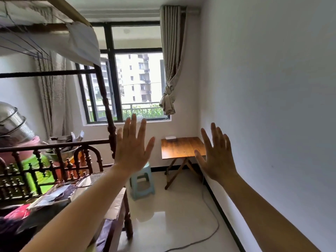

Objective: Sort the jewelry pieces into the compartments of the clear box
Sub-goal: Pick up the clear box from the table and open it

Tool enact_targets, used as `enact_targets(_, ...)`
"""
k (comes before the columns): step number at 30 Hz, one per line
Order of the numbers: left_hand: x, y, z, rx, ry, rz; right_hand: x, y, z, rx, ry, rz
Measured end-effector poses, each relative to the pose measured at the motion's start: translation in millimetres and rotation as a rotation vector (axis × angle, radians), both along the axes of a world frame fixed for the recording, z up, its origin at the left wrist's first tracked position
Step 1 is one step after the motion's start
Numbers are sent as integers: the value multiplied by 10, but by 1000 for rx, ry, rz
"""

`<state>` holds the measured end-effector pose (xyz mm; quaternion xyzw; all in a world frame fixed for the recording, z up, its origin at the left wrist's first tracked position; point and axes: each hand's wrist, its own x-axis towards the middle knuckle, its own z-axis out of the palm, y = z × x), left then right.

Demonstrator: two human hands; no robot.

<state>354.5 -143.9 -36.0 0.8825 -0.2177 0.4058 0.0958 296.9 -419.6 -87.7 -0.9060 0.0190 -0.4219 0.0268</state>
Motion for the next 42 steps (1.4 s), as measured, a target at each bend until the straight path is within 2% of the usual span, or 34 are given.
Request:
enact_targets(4,727,-143,33,17,-39,-6,859,-186,48,47,23,-6)
enact_targets(10,2000,-274,-275,8,-2,25,2120,-349,-192,-10,80,54)
enact_targets(15,3294,-320,-561,45,32,59,3386,-461,-357,9,100,43)
enact_targets(20,4619,-410,-520,39,87,56,4672,-587,-383,19,165,28)
enact_targets(27,6157,-888,-650,-5,201,0,6098,-1029,-598,97,163,-3)
enact_targets(34,7882,-1487,-997,47,208,-18,7797,-1587,-970,124,184,-32)
enact_targets(42,9907,-2000,-705,48,158,-1,9844,-2098,-743,169,215,-34)
